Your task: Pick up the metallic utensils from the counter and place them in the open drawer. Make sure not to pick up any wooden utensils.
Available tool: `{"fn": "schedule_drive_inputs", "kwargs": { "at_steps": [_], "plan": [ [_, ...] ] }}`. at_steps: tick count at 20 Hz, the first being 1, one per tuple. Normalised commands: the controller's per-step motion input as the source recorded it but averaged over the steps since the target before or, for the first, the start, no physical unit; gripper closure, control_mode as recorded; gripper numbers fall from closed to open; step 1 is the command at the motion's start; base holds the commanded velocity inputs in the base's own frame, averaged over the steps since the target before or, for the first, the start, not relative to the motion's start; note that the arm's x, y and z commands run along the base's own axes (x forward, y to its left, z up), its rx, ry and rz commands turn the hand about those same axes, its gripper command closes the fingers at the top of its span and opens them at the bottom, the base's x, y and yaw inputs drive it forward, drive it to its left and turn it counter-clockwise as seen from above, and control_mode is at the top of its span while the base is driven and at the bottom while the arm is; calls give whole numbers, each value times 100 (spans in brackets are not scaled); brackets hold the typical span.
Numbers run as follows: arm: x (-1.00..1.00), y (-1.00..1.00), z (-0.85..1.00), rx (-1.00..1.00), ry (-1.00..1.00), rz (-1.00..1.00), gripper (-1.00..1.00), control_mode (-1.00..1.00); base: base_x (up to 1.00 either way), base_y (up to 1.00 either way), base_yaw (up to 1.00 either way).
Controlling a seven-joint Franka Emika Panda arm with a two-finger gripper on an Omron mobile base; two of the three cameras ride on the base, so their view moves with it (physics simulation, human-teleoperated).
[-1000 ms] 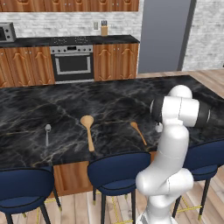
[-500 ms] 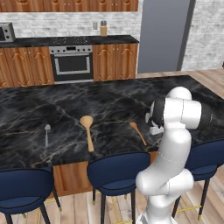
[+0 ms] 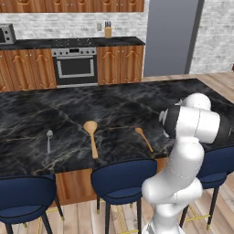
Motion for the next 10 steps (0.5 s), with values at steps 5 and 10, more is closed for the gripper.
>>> {"fn": "schedule_drive_inputs", "kwargs": {
  "at_steps": [5,10],
  "plan": [
    [-49,43,81,0,-24,-5,100,-100,0,0,0],
    [-56,53,93,0,-41,-2,100,-100,0,0,0]
  ]
}}
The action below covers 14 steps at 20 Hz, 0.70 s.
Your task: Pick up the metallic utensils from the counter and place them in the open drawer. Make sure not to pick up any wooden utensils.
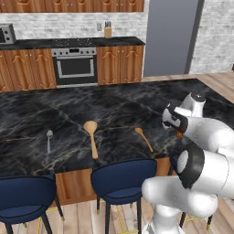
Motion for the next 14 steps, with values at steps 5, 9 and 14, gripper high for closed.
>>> {"fn": "schedule_drive_inputs", "kwargs": {
  "at_steps": [5,9,14],
  "plan": [
    [-58,35,99,0,-33,0,100,-100,0,0,0],
    [-79,12,100,0,-29,0,100,-100,0,0,0],
    [-77,1,100,0,-10,0,100,-100,0,0,0]
  ]
}}
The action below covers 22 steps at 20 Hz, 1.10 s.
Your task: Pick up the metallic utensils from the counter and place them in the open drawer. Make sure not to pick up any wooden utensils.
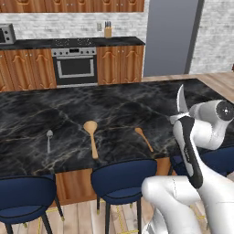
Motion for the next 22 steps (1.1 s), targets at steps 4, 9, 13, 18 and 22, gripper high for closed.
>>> {"fn": "schedule_drive_inputs", "kwargs": {
  "at_steps": [4,9,13,18,22],
  "plan": [
    [-84,6,100,0,-12,0,100,-100,0,0,0],
    [-93,2,99,0,-8,-1,100,-100,0,0,0],
    [0,0,0,0,0,0,100,100,-74,-57,-15],
    [0,0,0,0,0,0,100,100,-86,-86,-36],
    [0,0,0,0,0,0,100,100,-18,-87,-62]
  ]
}}
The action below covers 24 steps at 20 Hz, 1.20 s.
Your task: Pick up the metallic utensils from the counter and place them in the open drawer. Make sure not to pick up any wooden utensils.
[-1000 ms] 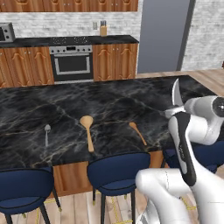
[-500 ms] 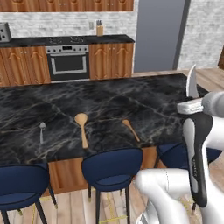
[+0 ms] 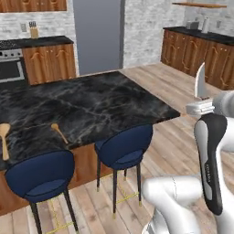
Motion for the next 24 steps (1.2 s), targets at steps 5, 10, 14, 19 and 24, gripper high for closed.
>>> {"fn": "schedule_drive_inputs", "kwargs": {
  "at_steps": [5,10,14,19,24],
  "plan": [
    [0,0,0,0,0,0,100,100,0,-43,-87],
    [0,0,0,0,0,0,100,100,0,-11,-94],
    [0,0,0,0,0,0,100,100,6,-10,-91],
    [0,0,0,0,0,0,100,100,84,-4,-57],
    [0,0,0,0,0,0,100,100,100,-56,-16]
  ]
}}
